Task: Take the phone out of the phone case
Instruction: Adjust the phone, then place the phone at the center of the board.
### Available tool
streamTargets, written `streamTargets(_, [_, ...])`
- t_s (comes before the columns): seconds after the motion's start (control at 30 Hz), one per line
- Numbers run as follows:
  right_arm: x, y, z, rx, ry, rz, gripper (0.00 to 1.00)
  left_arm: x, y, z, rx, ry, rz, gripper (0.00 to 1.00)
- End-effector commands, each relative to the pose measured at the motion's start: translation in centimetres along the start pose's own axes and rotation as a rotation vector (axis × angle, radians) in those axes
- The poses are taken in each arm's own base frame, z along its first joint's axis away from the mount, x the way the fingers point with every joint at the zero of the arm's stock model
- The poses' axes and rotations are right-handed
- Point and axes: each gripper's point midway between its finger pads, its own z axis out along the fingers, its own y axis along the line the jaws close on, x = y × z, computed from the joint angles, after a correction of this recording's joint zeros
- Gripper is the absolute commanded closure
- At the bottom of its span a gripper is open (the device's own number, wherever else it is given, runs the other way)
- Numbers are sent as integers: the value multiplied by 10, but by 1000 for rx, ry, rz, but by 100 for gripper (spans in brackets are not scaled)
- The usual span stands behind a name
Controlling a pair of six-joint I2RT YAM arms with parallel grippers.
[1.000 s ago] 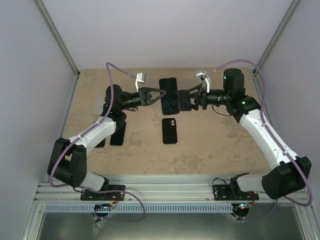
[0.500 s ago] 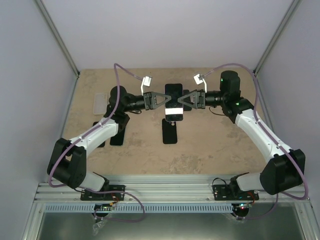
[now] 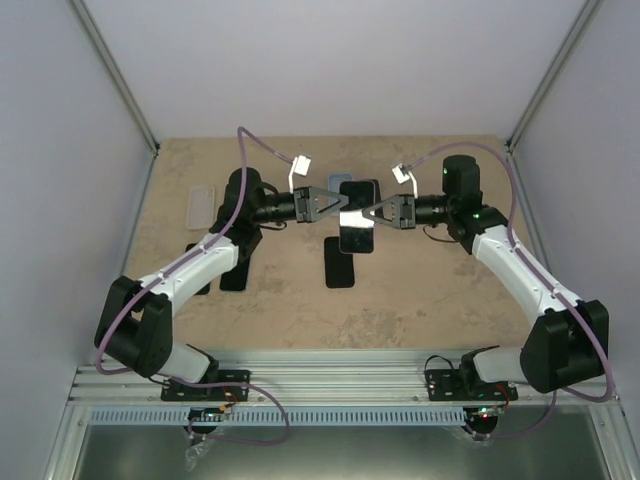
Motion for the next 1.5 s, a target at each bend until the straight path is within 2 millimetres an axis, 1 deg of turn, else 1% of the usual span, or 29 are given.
streamTargets(0.0, [24, -31, -20, 79, 11, 45, 99, -11, 0, 1, -66, 4, 81, 8])
streamTargets(0.03, [28, -38, -25, 96, 11, 59, 100, -12, 1, 1, -74, 3, 86, 2])
streamTargets(0.07, [32, -45, -30, 112, 12, 68, 100, -13, 2, 1, -80, 1, 88, 1])
streamTargets(0.17, [43, -67, -42, 169, 15, 101, 99, -17, 8, -1, -106, -6, 89, 1])
streamTargets(0.3, [56, -92, -54, 231, 25, 123, 99, -21, 17, -3, -154, -10, 93, 1])
streamTargets(0.4, [65, -113, -58, 286, 56, 131, 99, -25, 22, -5, -183, -19, 99, 1])
streamTargets(0.47, [74, -127, -57, 286, 73, 171, 99, -26, 26, -6, -203, -22, 98, 1])
streamTargets(0.6, [81, -151, -52, 288, 108, 212, 99, -30, 30, -8, -225, -32, 103, 1])
streamTargets(0.67, [82, -159, -50, 284, 118, 226, 99, -29, 33, -9, -236, -33, 103, 1])
streamTargets(0.83, [92, -182, -46, 280, 150, 283, 100, -27, 39, -11, -252, -31, 93, 1])
streamTargets(0.97, [94, -192, -41, 251, 161, 332, 99, -30, 39, -10, -255, -31, 101, 1])
streamTargets(1.13, [101, -209, -37, 239, 173, 379, 100, -33, 39, -11, -260, -35, 101, 1])
streamTargets(1.47, [111, -230, -30, 200, 181, 451, 99, -34, 39, -12, -261, -37, 103, 1])
